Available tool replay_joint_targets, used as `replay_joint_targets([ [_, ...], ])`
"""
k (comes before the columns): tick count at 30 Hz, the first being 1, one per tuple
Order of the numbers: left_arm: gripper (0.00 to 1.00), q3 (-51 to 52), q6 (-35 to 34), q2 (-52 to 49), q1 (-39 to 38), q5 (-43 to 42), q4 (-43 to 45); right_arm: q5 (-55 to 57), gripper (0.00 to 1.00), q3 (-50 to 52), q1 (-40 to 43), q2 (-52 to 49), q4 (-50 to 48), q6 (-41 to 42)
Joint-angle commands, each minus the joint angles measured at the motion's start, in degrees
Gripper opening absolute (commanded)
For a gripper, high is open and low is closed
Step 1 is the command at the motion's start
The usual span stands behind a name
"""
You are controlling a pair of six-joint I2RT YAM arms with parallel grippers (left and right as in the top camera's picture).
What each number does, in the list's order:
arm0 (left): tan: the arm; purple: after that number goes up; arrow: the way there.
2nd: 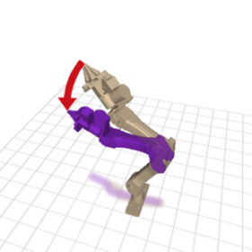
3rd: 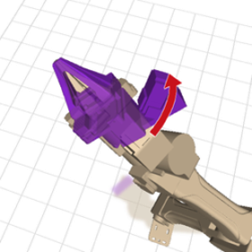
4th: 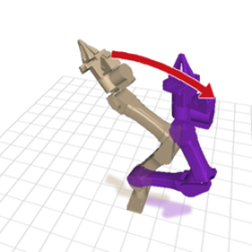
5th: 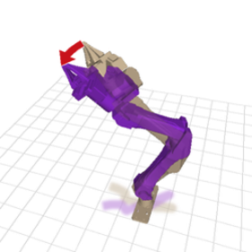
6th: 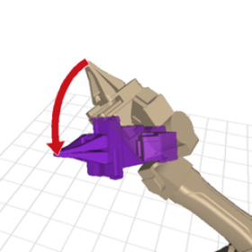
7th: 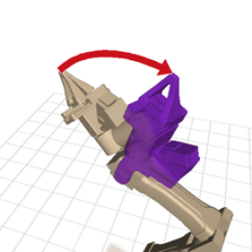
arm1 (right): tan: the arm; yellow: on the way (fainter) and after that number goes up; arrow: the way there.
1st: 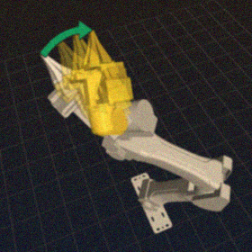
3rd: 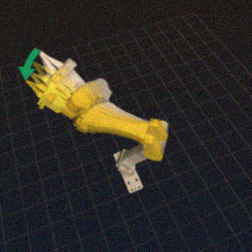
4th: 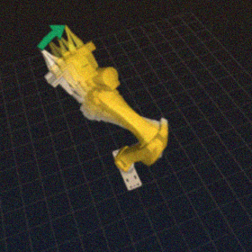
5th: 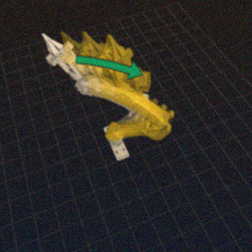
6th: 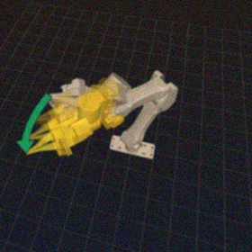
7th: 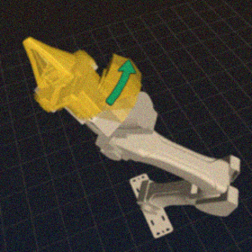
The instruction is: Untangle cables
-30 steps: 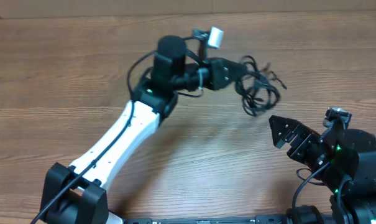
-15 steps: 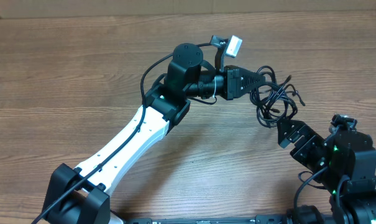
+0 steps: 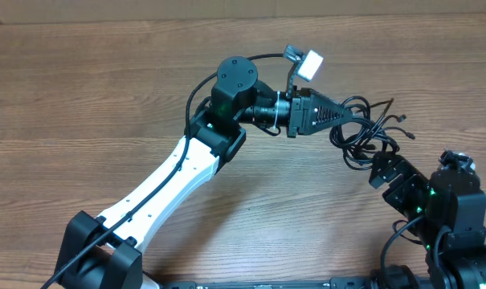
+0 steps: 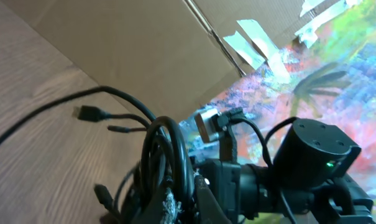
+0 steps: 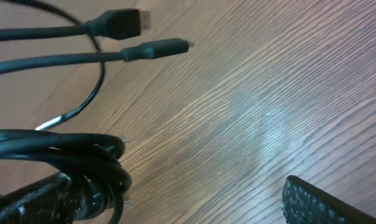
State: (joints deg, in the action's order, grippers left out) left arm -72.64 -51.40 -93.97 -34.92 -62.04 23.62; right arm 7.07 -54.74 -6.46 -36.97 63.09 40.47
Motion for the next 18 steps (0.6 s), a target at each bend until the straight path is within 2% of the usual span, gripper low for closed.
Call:
replay_joint_targets([
  [1,0.04,-0.76,-3.63,1.09,-0.42,-6.27,3.21,9.49,1.0,-0.33,0.11,-1.73,1.2,0.24],
  [10,0.04,-0.76,-12.04,1.09,1.14,-15.65,14.38,15.45,1.0,-0.33,0.11,-9.9,3.08,0.28],
  [14,0.04,-0.76,-16.83,1.09,5.03,-19.06,19.45,16.11,1.0,-0.33,0.11,-12.11,4.22,0.28],
  [18,0.04,-0.76,-16.94,1.09,10.91,-21.68,19.93,17.31,1.0,-0.33,0.11,-12.46,4.79,0.35],
])
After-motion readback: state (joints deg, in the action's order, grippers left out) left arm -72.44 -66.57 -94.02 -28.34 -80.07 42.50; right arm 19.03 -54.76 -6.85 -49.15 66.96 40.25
